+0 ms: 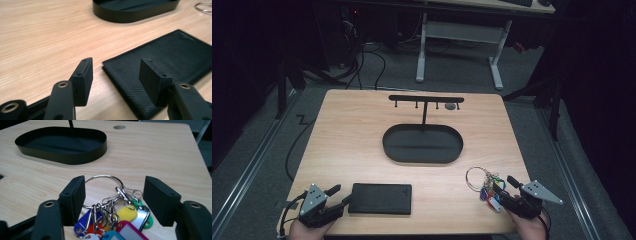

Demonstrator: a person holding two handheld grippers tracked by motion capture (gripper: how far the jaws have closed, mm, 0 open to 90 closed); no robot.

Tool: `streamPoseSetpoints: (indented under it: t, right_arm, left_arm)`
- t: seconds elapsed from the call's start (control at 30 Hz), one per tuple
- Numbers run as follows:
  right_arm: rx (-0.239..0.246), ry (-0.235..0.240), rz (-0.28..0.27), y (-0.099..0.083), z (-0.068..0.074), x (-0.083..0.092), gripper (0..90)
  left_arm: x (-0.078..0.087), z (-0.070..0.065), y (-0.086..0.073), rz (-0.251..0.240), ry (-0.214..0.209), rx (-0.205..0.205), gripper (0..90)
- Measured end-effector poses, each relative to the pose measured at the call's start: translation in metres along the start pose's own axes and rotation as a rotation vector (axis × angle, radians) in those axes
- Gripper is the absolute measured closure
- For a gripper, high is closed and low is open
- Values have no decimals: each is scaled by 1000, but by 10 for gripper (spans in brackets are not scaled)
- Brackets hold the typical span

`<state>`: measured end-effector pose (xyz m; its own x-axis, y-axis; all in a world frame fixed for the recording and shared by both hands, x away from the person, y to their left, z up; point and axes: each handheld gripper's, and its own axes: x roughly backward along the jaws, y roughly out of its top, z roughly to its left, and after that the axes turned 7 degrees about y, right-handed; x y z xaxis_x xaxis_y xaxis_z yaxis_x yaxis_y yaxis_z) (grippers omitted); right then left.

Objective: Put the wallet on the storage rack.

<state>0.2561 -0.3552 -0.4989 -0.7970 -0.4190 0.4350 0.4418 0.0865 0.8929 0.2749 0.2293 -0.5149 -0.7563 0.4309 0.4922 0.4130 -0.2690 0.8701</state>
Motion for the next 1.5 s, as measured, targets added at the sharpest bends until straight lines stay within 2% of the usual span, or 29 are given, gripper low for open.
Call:
streamPoseSetpoints:
  t: [0.07, 0.17, 0.2, 0.23, 0.27, 0.3, 0.47, 0.63, 0.7, 0.83, 0.9, 0.93, 0.97, 1.0, 1.07, 1.1, 1.13, 1.2, 1.3, 1.37, 1.43, 1.5]
  right_arm:
    - [-28, 9, 4, -3, 2, -1, 327]
    - [25, -11, 5, -5, 7, 0, 331]
    - [32, -15, -2, -6, 7, 2, 352]
    - [32, -15, -2, -6, 7, 2, 352]
    - [40, -23, -16, -6, 5, 4, 355]
    - [36, -24, -13, -6, 5, 4, 354]
    - [34, -15, 20, -9, 2, -3, 352]
    - [36, -6, 29, -8, 2, -5, 359]
    - [44, -5, 24, -7, 2, -5, 360]
    - [53, 1, 15, -6, 4, -5, 361]
    - [57, -1, 15, -6, 4, -6, 360]
    - [56, -1, 16, -6, 5, -6, 358]
    - [50, 2, 17, -6, 4, -7, 358]
    - [48, 2, 18, -6, 4, -8, 358]
    - [43, 0, 16, -6, 3, -8, 358]
    - [40, 1, 16, -6, 2, -8, 358]
    - [39, 1, 16, -6, 2, -8, 358]
    - [43, 1, 18, -6, 2, -8, 358]
    - [40, 3, 23, -7, 1, -8, 358]
    - [38, 4, 24, -7, 0, -8, 358]
    - [38, 9, 25, -8, 0, -8, 358]
    - [38, 12, 25, -8, 0, -8, 358]
  left_arm:
    - [-2, -5, 4, -14, -10, -33, 435]
    - [-7, -18, 7, -11, -32, -98, 426]
    - [-7, -18, 7, -11, -32, -98, 425]
    - [-9, -22, 8, -6, -39, -121, 425]
    - [-11, -29, 7, 4, -48, -165, 443]
    - [-11, -31, 8, 6, -58, -174, 442]
    - [-10, -38, 9, 1, -69, -190, 442]
    - [-11, -38, 9, 6, -88, -168, 454]
    - [-9, -41, 8, 7, -121, -175, 478]
    - [-7, -51, 10, 7, -207, -150, 511]
    - [-6, -56, 11, 6, -215, -161, 565]
    - [-5, -63, 12, 1, -219, -179, 565]
    - [-6, -73, 14, 2, -245, -191, 624]
    - [-8, -78, 14, 8, -266, -189, 640]
    - [-13, -89, 15, 37, -309, -199, 681]
    - [-13, -89, 15, 37, -309, -199, 704]
    - [-18, -100, 15, 76, -340, -213, 724]
    - [-23, -111, 15, 109, -361, -245, 765]
    - [-28, -127, 16, 131, -374, -298, 811]
    - [-30, -131, 17, 135, -369, -311, 839]
    - [-35, -140, 19, 143, -344, -353, 857]
    - [-37, -141, 19, 144, -345, -357, 866]
